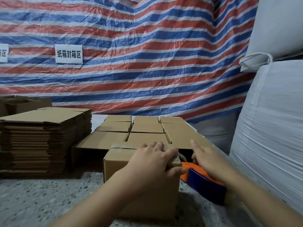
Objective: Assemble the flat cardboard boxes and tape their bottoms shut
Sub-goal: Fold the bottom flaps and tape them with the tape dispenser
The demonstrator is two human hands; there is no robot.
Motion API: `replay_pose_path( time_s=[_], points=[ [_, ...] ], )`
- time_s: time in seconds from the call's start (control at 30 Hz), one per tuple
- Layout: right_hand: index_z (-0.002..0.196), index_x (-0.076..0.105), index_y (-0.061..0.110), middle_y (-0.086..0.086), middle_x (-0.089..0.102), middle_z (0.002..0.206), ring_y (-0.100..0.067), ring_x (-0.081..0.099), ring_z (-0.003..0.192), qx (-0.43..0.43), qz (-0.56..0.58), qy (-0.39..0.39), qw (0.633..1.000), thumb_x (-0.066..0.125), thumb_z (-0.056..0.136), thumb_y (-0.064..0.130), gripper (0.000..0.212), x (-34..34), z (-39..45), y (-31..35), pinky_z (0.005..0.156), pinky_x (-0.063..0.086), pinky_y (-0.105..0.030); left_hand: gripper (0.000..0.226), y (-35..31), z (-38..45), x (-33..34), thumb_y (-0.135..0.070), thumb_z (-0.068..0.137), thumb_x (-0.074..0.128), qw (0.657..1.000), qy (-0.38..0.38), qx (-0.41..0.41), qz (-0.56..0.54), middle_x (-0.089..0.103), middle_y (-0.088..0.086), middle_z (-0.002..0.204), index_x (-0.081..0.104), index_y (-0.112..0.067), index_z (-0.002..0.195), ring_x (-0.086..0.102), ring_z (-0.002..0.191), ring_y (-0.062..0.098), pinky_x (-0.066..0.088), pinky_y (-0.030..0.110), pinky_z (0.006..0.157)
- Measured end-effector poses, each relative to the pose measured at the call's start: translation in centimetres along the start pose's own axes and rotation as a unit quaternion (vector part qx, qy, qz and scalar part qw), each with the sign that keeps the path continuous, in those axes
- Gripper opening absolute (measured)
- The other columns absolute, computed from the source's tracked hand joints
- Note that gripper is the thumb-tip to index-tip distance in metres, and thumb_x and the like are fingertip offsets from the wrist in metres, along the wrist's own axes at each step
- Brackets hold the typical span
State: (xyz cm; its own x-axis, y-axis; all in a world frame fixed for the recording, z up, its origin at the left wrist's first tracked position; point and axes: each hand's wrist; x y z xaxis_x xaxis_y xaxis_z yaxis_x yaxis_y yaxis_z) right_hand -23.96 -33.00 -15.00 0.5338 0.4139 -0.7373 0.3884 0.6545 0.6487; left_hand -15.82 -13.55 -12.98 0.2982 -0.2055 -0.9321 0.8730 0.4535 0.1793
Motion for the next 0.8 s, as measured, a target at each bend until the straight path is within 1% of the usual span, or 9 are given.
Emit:
replay_pose_path(
  time_s=[0.07, 0.13, 0.2, 0.3, 0.43, 0.53, 0.63, 0.73, 0.8],
  points=[
    [0.087, 0.069, 0.009, -0.003, 0.071, 0.073, -0.019, 0.066, 0.069, 0.102, 0.217, 0.146, 0.960, 0.022, 0.094, 0.076, 0.083, 0.0, -0.5, 1.2, 0.063, 0.052, -0.033, 0.071, 0.0, 0.1, 0.1, -0.075, 0.089, 0.021, 1.000, -0.002, -0.002, 0.007, 0.046, 0.011, 0.142, 0.028, -0.035, 0.147, 0.041, 0.133, 0.027, 0.035, 0.043, 0.108],
    [0.077, 0.063, 0.011, -0.005, 0.062, 0.066, -0.018, 0.057, 0.060, 0.131, 0.330, 0.228, 0.906, 0.038, 0.097, 0.068, 0.065, 0.4, -1.5, 1.8, 0.054, 0.044, -0.027, 0.066, 0.0, 0.1, 0.2, -0.073, 0.092, 0.026, 1.000, -0.007, -0.003, 0.008, 0.047, 0.010, 0.140, 0.029, -0.035, 0.146, 0.042, 0.131, 0.027, 0.036, 0.043, 0.107],
    [0.072, 0.057, 0.016, -0.001, 0.052, 0.060, -0.015, 0.047, 0.054, 0.131, 0.408, 0.203, 0.880, 0.050, 0.100, 0.050, 0.045, 1.3, -1.7, 1.8, 0.054, 0.036, -0.028, 0.068, -0.1, 0.1, 0.2, -0.073, 0.090, 0.024, 1.000, -0.010, -0.002, 0.006, 0.050, 0.010, 0.135, 0.031, -0.034, 0.145, 0.044, 0.128, 0.027, 0.037, 0.043, 0.105],
    [0.090, 0.066, 0.010, -0.004, 0.051, 0.065, -0.014, 0.044, 0.055, 0.107, 0.412, 0.137, 0.894, 0.054, 0.103, 0.035, 0.031, 2.9, -1.8, 1.8, 0.059, 0.037, -0.031, 0.070, -0.1, 0.0, 0.2, -0.074, 0.088, 0.021, 1.000, -0.016, -0.003, 0.003, 0.051, 0.010, 0.134, 0.033, -0.033, 0.144, 0.044, 0.128, 0.027, 0.036, 0.042, 0.105],
    [0.105, 0.077, 0.014, -0.013, 0.075, 0.092, -0.036, 0.066, 0.091, 0.100, 0.409, 0.106, 0.901, 0.051, 0.101, 0.049, 0.044, 5.0, -2.8, 2.2, 0.081, 0.050, -0.049, 0.078, 0.0, -0.1, 0.3, -0.075, 0.084, 0.012, 1.000, -0.025, 0.001, 0.013, 0.050, 0.010, 0.136, 0.033, -0.032, 0.145, 0.044, 0.130, 0.027, 0.036, 0.042, 0.105],
    [0.103, 0.078, 0.018, -0.018, 0.075, 0.105, -0.041, 0.064, 0.112, 0.125, 0.418, 0.089, 0.895, 0.050, 0.096, 0.060, 0.052, 6.0, -3.1, 2.2, 0.097, 0.051, -0.051, 0.077, 0.0, 0.0, 0.5, -0.074, 0.086, 0.014, 0.999, -0.031, 0.003, 0.015, 0.051, 0.010, 0.135, 0.032, -0.031, 0.147, 0.045, 0.129, 0.027, 0.037, 0.041, 0.103],
    [0.115, 0.071, 0.018, -0.015, 0.072, 0.113, -0.037, 0.062, 0.112, 0.150, 0.391, 0.104, 0.902, 0.050, 0.088, 0.072, 0.063, 6.0, -3.3, 2.0, 0.094, 0.049, -0.046, 0.079, 0.0, 0.0, 0.6, -0.077, 0.086, 0.015, 0.999, -0.030, 0.003, 0.014, 0.049, 0.011, 0.138, 0.029, -0.030, 0.148, 0.044, 0.131, 0.027, 0.035, 0.042, 0.106],
    [0.126, 0.060, 0.018, -0.011, 0.069, 0.116, -0.031, 0.062, 0.113, 0.122, 0.387, 0.084, 0.910, 0.046, 0.099, 0.059, 0.051, 5.3, -2.7, 2.0, 0.103, 0.048, -0.049, 0.083, 0.0, -0.1, 0.5, -0.078, 0.087, 0.016, 1.000, -0.027, 0.000, 0.003, 0.047, 0.010, 0.142, 0.027, -0.025, 0.150, 0.041, 0.134, 0.026, 0.033, 0.043, 0.111],
    [0.125, 0.054, 0.024, -0.004, 0.066, 0.112, -0.022, 0.064, 0.103, 0.099, 0.404, 0.057, 0.908, 0.039, 0.102, 0.057, 0.043, 4.8, -2.5, 2.6, 0.092, 0.053, -0.044, 0.088, 0.0, -0.1, 0.6, -0.079, 0.088, 0.015, 1.000, -0.022, -0.009, -0.012, 0.041, 0.008, 0.150, 0.024, -0.020, 0.153, 0.036, 0.139, 0.024, 0.030, 0.043, 0.115]
  ],
)
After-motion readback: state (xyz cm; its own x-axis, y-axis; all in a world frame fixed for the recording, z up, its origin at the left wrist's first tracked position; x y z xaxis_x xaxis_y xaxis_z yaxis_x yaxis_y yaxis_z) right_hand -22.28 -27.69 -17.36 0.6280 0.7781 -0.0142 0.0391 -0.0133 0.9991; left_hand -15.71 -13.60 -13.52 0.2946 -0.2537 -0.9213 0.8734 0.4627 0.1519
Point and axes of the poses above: each hand's wrist, its own z-axis towards the middle knuckle, its own x-axis out of the palm, y = z × x
